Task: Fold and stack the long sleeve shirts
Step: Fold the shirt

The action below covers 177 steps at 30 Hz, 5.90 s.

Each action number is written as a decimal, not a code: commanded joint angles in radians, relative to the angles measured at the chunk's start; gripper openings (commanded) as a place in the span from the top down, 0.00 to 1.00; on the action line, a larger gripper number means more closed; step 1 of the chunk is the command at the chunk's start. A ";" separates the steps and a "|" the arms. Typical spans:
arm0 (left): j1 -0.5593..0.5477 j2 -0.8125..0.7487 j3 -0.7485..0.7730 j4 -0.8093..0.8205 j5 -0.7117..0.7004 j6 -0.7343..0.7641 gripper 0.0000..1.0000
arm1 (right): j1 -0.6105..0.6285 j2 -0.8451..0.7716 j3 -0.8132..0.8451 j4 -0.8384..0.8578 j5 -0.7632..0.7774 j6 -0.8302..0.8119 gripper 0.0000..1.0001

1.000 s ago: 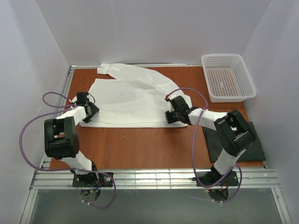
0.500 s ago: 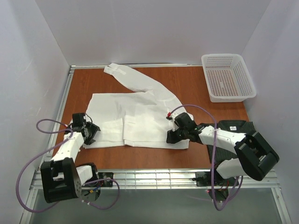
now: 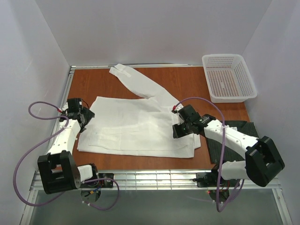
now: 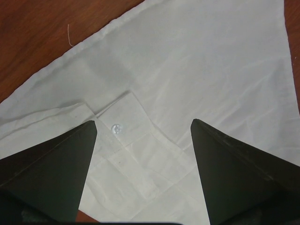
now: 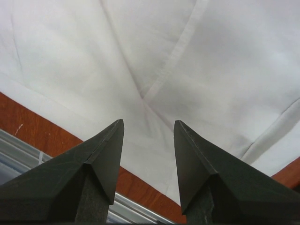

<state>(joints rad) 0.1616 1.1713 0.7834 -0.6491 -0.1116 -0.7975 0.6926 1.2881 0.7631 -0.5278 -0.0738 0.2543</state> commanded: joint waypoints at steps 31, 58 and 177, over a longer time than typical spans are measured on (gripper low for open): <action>-0.013 0.830 0.660 0.094 0.110 -0.005 0.20 | -0.439 0.600 0.496 0.310 -0.144 -0.227 0.59; -0.056 0.854 0.538 0.045 -0.039 -0.042 0.23 | -0.438 0.720 0.476 0.341 -0.118 -0.239 0.99; -0.109 0.248 0.080 0.286 -0.151 -0.106 0.96 | -0.427 0.346 0.099 0.631 0.161 -0.076 0.99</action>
<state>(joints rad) 0.0441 1.5055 0.8886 -0.4011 -0.2234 -0.8749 0.2806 1.6573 0.8730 0.0643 0.0605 0.1551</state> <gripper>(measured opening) 0.035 0.017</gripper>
